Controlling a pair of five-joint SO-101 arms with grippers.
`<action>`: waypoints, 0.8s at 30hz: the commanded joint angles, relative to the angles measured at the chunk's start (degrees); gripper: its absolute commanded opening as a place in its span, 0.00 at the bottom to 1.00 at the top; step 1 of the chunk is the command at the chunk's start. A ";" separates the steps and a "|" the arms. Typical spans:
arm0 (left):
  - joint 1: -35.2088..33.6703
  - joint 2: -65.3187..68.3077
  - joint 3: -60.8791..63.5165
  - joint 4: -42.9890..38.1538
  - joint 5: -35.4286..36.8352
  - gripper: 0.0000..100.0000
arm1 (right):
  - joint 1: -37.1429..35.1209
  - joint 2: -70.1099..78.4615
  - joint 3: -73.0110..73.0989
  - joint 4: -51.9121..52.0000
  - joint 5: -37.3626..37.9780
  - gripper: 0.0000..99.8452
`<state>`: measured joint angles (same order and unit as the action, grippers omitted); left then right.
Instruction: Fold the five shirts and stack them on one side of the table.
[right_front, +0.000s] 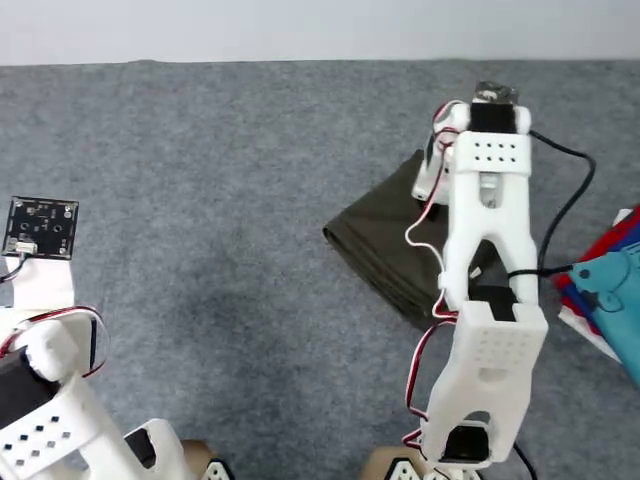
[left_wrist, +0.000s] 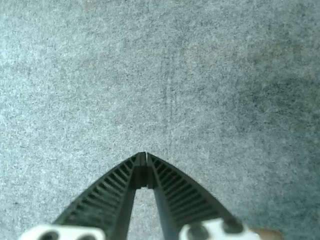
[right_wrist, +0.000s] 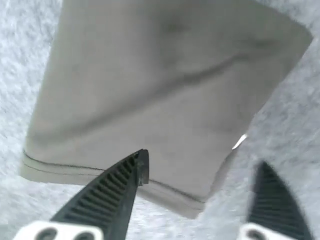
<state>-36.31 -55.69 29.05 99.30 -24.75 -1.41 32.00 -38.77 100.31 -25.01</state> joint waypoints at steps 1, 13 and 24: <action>-0.26 -0.44 -0.13 -0.09 -0.79 0.01 | -0.66 -0.13 -3.60 0.75 -6.95 0.49; -0.35 -0.53 -0.13 0.18 -0.62 0.01 | -0.57 9.71 -3.60 -5.85 -11.08 0.49; -0.35 -0.53 0.31 0.09 -0.53 0.01 | -0.75 21.58 -3.60 -11.91 -11.16 0.49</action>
<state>-36.31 -55.69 29.05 99.30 -24.75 -1.93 51.96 -40.53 90.11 -35.56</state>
